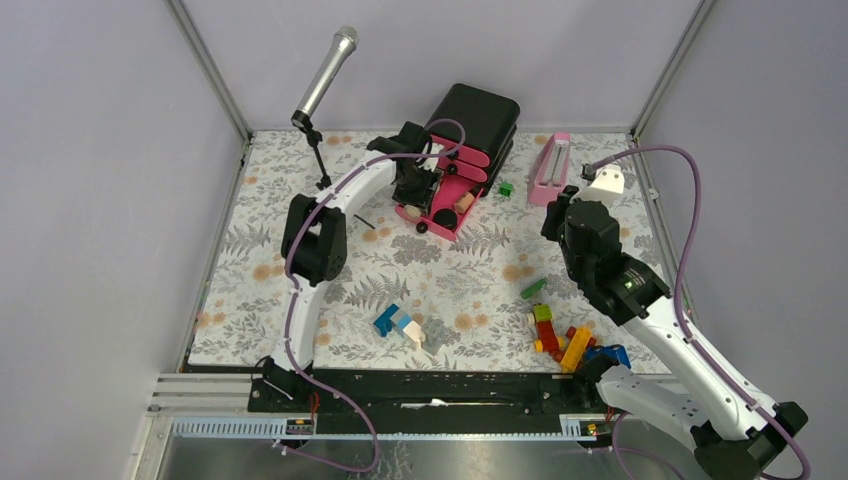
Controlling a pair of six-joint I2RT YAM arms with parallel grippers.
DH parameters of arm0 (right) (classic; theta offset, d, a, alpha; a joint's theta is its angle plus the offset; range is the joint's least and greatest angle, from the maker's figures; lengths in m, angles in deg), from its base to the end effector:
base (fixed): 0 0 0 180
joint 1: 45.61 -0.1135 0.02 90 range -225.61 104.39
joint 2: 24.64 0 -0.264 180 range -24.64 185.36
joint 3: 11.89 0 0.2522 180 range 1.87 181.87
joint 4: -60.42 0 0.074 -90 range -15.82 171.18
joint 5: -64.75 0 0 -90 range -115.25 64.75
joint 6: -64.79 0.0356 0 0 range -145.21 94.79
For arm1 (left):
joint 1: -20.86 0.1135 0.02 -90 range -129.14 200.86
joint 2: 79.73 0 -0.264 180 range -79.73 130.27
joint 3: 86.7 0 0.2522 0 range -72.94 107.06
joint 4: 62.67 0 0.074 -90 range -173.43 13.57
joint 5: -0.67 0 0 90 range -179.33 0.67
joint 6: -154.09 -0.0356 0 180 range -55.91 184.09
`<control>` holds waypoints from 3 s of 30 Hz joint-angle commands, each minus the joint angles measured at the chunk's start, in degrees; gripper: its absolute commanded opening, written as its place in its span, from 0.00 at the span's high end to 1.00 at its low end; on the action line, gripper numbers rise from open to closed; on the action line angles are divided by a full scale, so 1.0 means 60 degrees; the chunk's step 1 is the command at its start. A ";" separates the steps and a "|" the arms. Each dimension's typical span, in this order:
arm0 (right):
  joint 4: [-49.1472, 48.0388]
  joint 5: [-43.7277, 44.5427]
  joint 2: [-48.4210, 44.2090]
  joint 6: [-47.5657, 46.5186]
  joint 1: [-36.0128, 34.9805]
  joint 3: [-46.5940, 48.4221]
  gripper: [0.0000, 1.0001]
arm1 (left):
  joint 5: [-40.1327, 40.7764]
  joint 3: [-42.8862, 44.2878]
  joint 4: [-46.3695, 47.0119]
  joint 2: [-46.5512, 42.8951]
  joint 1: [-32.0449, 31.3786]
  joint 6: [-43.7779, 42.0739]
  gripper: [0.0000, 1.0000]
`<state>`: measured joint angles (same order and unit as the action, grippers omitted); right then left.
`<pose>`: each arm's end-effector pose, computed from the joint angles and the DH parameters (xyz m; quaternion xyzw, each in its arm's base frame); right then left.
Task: Organize the makeup
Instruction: Place the makeup in the drawer, then close the drawer in the storage box.
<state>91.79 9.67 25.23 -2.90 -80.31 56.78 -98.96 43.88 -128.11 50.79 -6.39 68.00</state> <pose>0.1672 0.0910 0.3742 0.1062 0.7602 0.0790 0.6360 0.4322 -0.2293 0.2153 0.2145 0.9498 -0.1361 0.1826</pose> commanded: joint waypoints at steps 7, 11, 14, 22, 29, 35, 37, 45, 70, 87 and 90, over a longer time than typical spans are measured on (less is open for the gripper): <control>-0.0053 0.0354 -0.0269 0.0105 0.0048 -0.0065 0.83 | 0.0313 0.0826 0.0325 0.0112 -0.0053 -0.0035 0.57; -0.0050 0.0300 -0.0263 0.0124 0.0041 -0.0096 0.83 | 0.0338 0.0821 0.0420 -0.0015 -0.0083 -0.0071 0.41; -0.0042 0.0246 -0.0279 0.0149 0.0042 -0.0114 0.83 | 0.0330 0.0819 0.0514 -0.0129 -0.0102 -0.0090 0.33; -0.0018 0.0186 -0.0355 0.0163 0.0050 -0.0139 0.83 | 0.0390 0.0836 0.0546 -0.0488 -0.0117 -0.0079 0.28; 0.0079 0.0097 -0.0410 0.0221 0.0042 -0.0114 0.84 | 0.0344 0.0095 0.0871 -0.1466 -0.0116 -0.0010 0.30; 0.0206 0.0031 -0.0350 0.0042 0.0041 -0.0097 0.83 | 0.0518 -0.1282 0.1679 -0.3053 -0.0118 0.0136 0.31; 0.0270 -0.0203 -0.0259 -0.0005 0.0045 -0.0099 0.82 | 0.0578 -0.1800 0.2043 -0.3643 -0.0116 0.0262 0.30; 0.0709 -0.2121 0.1095 -0.0140 0.0050 0.0085 0.75 | 0.0876 -0.6123 0.5334 -0.6258 -0.0117 0.2146 0.29; 0.0996 -0.2661 0.1127 -0.0260 0.0055 -0.0094 0.72 | 0.1832 -0.9560 1.0507 -0.4725 -0.0540 0.1587 0.36; 0.0993 -0.2495 0.1097 -0.0316 0.0059 -0.0069 0.72 | 0.2185 -0.8433 1.0708 -0.3153 -0.0571 0.0889 0.44; 0.0994 -0.2494 0.1079 -0.0292 0.0049 -0.0038 0.72 | 0.2276 -0.8330 1.0717 -0.2984 -0.0572 0.0888 0.51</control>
<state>98.00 -5.87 32.73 -3.99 -80.15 55.99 -88.27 -9.02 -68.05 31.07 -10.19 74.57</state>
